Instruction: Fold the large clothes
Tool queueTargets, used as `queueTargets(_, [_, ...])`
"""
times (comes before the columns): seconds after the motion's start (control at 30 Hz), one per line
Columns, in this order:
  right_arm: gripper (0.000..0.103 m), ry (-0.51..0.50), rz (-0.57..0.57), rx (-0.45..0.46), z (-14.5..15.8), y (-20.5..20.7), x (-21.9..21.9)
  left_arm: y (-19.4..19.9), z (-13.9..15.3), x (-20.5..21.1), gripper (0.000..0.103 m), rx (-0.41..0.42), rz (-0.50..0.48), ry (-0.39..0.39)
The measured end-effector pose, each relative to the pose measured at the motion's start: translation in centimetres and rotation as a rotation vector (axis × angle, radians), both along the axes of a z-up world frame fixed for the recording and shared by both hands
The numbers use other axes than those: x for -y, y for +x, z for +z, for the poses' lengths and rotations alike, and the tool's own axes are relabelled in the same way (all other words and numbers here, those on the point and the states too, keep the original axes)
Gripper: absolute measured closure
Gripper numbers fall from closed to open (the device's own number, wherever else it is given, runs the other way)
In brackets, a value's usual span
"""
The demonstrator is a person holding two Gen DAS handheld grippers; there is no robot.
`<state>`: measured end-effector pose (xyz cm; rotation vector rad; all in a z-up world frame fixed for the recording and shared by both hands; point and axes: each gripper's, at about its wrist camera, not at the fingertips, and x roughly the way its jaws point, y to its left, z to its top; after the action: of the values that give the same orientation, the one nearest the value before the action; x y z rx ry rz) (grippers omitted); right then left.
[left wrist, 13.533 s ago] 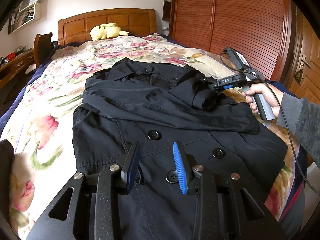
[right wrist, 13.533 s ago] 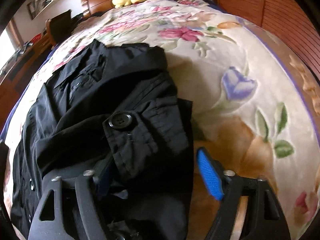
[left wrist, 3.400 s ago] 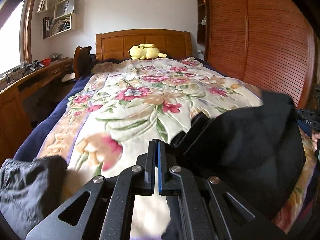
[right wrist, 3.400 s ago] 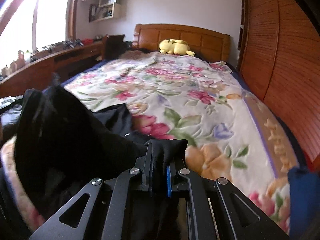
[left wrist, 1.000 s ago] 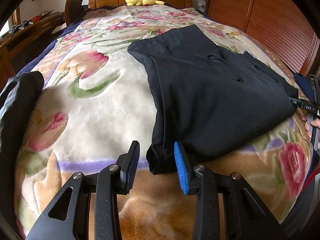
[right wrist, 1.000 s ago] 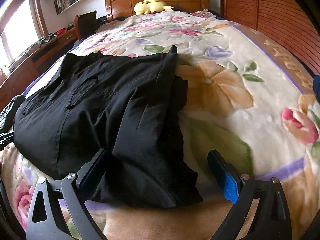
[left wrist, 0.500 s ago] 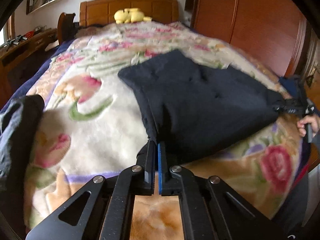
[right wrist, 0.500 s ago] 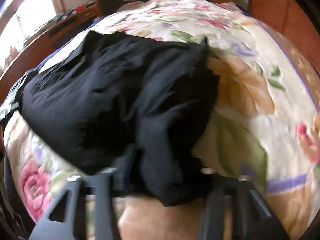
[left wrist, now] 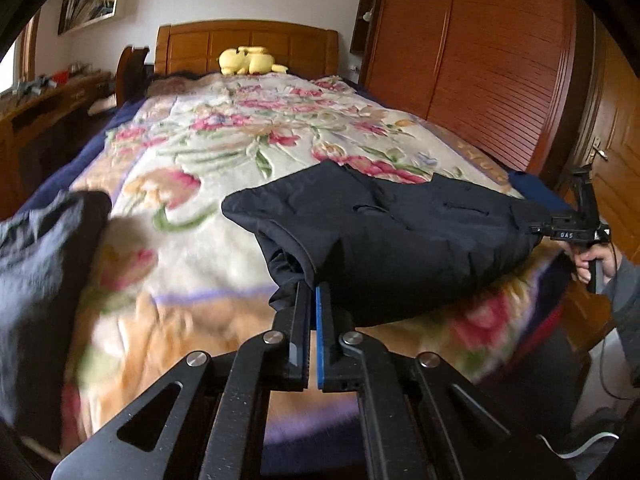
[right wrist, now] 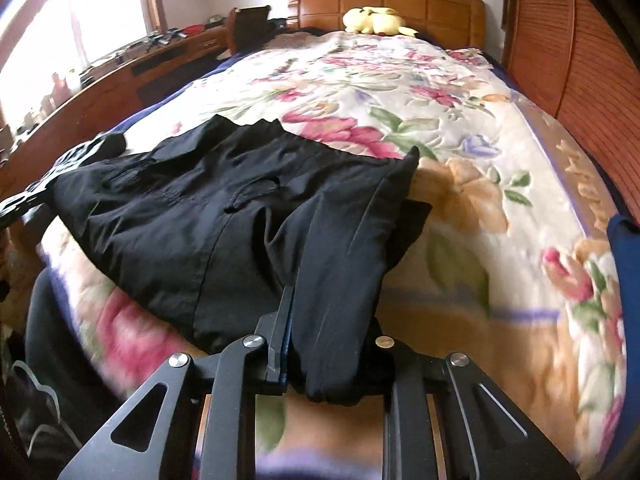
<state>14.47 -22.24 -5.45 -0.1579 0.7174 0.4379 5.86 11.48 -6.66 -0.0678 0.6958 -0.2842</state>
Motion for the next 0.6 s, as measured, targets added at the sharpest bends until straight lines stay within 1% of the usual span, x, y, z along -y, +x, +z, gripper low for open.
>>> queueTargets(0.1, [0.082,-0.01,0.004,-0.016,0.2,-0.9,0.5,-1.2,-0.2,0.7,0.101,-0.017,0.008,0.05])
queueTargets(0.2, [0.08,-0.037,-0.011,-0.023,0.0,-1.0,0.2,-1.1,-0.6,0.8,0.101,-0.033,0.036,0.056])
queueTargets(0.27, [0.079,-0.048,-0.02,-0.022,0.0,-0.7,0.1,-0.8,-0.8,0.3,0.101,-0.044,0.05,0.03])
queueTargets(0.3, [0.078,-0.049,-0.022,-0.02,0.2,-1.0,-0.3,-0.7,-0.7,-0.1,0.101,-0.041,0.051,0.003])
queueTargets(0.33, [0.077,-0.047,-0.027,-0.018,0.5,-1.3,-0.5,-0.7,-0.5,-0.4,0.101,-0.033,0.053,-0.009])
queueTargets(0.47, [0.074,-0.063,-0.018,-0.011,1.3,-2.5,-1.1,-1.1,0.2,-0.9,0.1,-0.012,0.09,0.023])
queueTargets(0.5, [0.071,-0.071,-0.016,-0.006,1.6,-2.6,-1.1,-1.1,0.4,-1.1,0.1,-0.01,0.098,0.024])
queueTargets(0.6, [0.069,-0.094,-0.028,0.014,2.7,-2.8,-1.0,-0.9,0.8,-1.3,0.1,-0.003,0.115,0.03])
